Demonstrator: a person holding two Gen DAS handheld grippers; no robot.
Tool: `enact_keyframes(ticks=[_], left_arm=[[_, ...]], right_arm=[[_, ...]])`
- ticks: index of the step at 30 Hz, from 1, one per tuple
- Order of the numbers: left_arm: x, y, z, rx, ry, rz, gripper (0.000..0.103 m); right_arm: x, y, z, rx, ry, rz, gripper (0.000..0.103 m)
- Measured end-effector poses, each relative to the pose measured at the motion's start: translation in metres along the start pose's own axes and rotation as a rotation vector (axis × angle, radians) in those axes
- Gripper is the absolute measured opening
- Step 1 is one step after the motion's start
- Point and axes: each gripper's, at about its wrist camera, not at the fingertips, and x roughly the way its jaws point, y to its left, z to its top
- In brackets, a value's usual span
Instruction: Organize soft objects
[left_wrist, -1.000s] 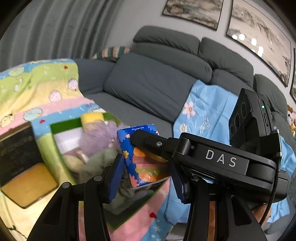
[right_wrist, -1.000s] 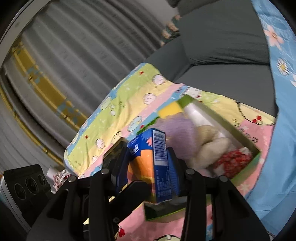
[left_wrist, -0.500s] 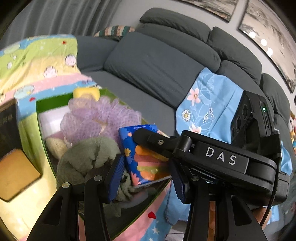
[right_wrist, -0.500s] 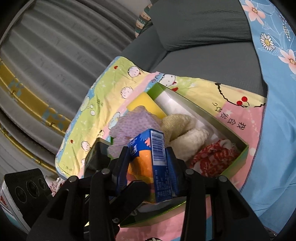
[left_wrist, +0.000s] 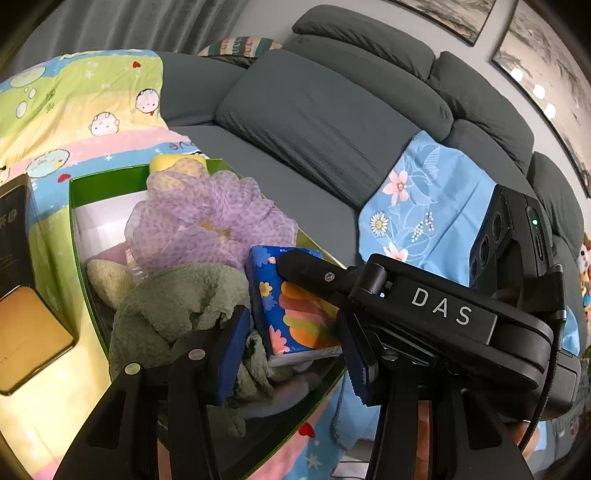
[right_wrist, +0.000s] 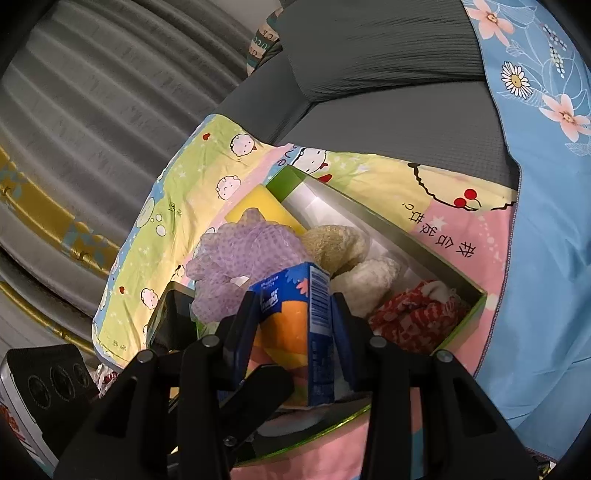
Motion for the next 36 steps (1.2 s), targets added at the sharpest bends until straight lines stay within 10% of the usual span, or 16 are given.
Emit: enact_keyframes(ticks=[21, 36], left_arm=[[-0.006, -0.021, -0.004, -0.003, 0.007, 0.160, 0.051], [-0.062, -0.021, -0.012, -0.034, -0.052, 0.186, 0.064]], right_arm=[[-0.019, -0.006, 0.002, -0.021, -0.086, -0.053, 0.049], [-0.049, 0.024, -0.009, -0.133, -0.180, -0.067, 0.084]])
